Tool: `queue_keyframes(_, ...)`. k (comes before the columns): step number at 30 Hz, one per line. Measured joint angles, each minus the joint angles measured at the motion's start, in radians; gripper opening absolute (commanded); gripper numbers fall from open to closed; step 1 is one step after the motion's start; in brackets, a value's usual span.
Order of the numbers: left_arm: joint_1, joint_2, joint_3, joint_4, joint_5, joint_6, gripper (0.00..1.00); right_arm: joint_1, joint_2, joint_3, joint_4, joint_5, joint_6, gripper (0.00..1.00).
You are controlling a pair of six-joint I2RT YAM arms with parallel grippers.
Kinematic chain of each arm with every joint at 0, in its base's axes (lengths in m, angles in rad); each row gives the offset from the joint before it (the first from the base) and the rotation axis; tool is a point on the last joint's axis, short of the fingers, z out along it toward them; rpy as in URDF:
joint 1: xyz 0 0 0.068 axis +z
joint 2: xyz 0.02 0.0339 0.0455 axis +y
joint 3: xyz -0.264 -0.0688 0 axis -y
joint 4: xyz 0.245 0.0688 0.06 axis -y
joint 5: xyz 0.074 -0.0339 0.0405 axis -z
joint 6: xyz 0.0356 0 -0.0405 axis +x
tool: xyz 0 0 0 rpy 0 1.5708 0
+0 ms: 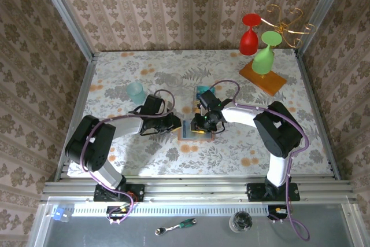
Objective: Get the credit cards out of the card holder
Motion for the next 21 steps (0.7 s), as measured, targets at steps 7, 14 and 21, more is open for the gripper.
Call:
queue_keyframes(7,-0.026,0.055,0.030,0.045,0.012,-0.025,0.24,-0.011,-0.002,-0.024,0.037,-0.023,0.001,0.29)
queue_keyframes(14,-0.048,0.094,0.061,0.053,0.012,-0.035,0.26,-0.022,-0.004,-0.042,0.064,-0.047,0.004,0.28)
queue_keyframes(21,-0.056,0.103,0.069,0.044,0.006,-0.034,0.27,-0.029,-0.004,-0.053,0.083,-0.067,0.015,0.28)
